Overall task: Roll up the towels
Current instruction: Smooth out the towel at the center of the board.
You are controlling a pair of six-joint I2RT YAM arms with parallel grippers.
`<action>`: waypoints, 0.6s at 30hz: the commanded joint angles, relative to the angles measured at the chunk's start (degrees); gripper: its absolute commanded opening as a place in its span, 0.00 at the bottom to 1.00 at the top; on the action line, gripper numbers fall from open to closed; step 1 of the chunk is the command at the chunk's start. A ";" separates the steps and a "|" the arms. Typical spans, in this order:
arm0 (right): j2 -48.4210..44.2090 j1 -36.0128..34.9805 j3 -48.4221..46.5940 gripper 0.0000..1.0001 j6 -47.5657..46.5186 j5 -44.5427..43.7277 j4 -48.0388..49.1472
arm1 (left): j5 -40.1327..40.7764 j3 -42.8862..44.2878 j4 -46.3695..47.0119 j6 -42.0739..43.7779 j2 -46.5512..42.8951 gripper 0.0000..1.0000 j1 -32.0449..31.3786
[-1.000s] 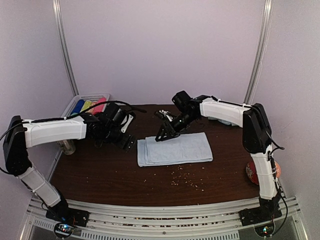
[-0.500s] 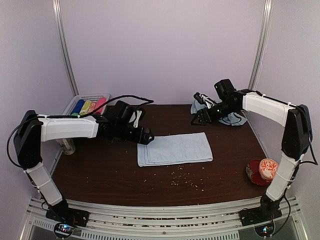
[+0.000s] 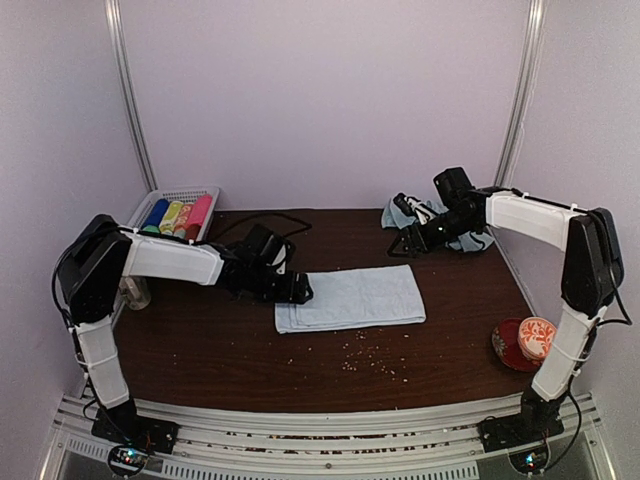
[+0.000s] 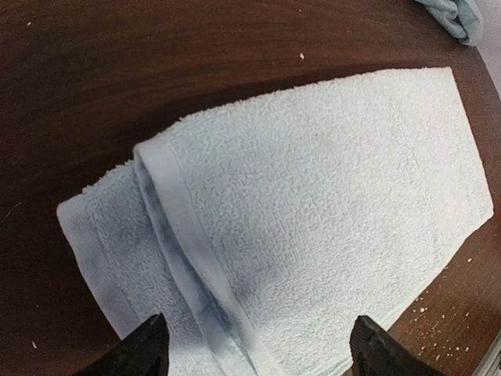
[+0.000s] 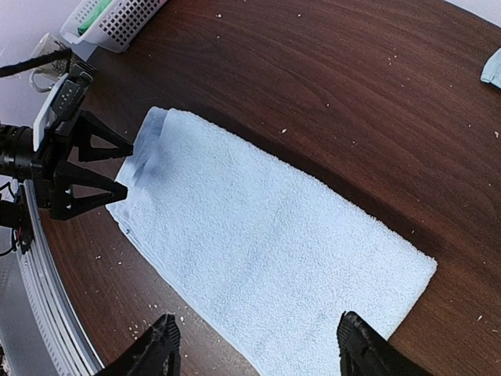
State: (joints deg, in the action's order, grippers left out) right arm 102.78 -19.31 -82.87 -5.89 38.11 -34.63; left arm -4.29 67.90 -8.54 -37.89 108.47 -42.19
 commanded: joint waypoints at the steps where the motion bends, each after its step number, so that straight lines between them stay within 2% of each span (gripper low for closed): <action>1: -0.42 0.06 0.52 0.69 -0.78 -0.01 1.76 | 0.17 0.95 3.58 -1.64 1.84 0.79 0.25; 7: -0.87 0.14 0.95 0.69 -0.79 -0.09 2.21 | 0.40 1.07 3.96 -1.97 2.73 0.73 0.35; 18: -1.56 0.33 1.28 0.69 -0.75 0.96 2.52 | 2.01 1.10 3.55 -2.25 4.24 0.69 0.53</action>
State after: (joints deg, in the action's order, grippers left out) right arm 102.78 -19.25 -82.11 -6.09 38.26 -33.23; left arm -3.27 67.90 -7.01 -39.59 111.61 -42.19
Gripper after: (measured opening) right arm 0.690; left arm 0.710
